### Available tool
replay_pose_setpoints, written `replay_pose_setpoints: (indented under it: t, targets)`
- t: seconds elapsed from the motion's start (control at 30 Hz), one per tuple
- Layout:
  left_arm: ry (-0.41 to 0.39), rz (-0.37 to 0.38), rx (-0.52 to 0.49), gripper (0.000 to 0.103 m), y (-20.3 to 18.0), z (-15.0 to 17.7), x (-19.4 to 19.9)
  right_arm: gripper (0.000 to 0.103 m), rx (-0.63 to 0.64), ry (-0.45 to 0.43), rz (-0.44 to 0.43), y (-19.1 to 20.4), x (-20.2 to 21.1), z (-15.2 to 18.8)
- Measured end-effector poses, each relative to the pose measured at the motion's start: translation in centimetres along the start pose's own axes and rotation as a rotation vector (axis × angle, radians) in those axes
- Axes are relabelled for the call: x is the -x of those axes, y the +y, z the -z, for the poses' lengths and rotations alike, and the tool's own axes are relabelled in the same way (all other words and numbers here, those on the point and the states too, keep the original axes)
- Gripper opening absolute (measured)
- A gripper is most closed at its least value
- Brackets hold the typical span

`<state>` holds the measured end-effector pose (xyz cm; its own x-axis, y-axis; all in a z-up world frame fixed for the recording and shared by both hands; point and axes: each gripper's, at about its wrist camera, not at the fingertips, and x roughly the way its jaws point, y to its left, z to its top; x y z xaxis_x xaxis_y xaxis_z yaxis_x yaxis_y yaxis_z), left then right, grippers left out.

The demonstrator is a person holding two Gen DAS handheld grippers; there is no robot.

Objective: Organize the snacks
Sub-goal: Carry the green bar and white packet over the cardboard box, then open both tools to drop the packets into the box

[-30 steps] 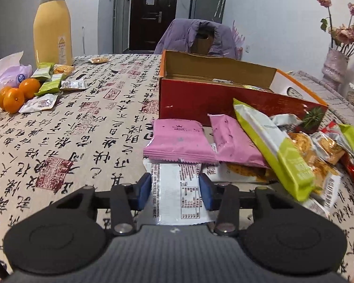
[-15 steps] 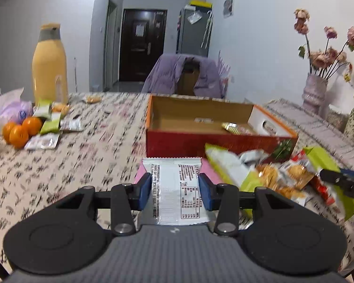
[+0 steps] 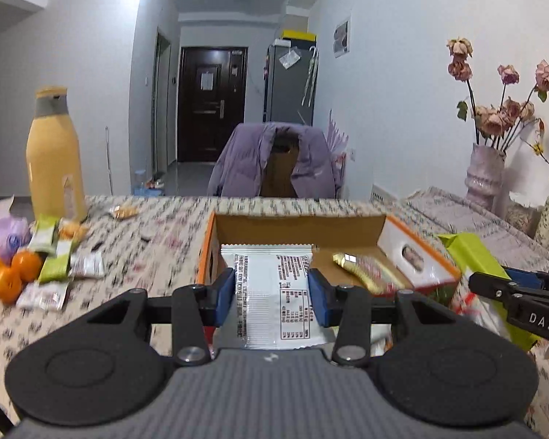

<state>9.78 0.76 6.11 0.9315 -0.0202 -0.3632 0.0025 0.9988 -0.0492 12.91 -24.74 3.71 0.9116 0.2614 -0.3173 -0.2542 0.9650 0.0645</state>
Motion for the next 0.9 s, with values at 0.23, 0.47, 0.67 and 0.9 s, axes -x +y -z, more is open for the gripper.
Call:
replay_pose_setpoints:
  t: [0.23,0.47,0.67,0.9]
  targets:
    - [-0.028,-0.013,0.015,0.044,-0.6,-3.2,-3.7,0.033,0.012,-0.033,-0.029,1.4,-4.2,-3.8]
    - [-0.018,-0.020,0.037,0.044,-0.6,-4.9,-8.0,0.033,0.022,-0.006,-0.039,2.3,-9.7,-5.7]
    - [0.021,-0.038,0.050,0.044,-0.6,-4.4,-12.4,0.033,-0.013,0.056,-0.030,2.0,-14.6,-4.9]
    - [0.091,-0.024,0.057,0.044,0.8,-2.4,-15.6,0.033,-0.031,0.130,-0.035,1.3,-17.0,-2.8]
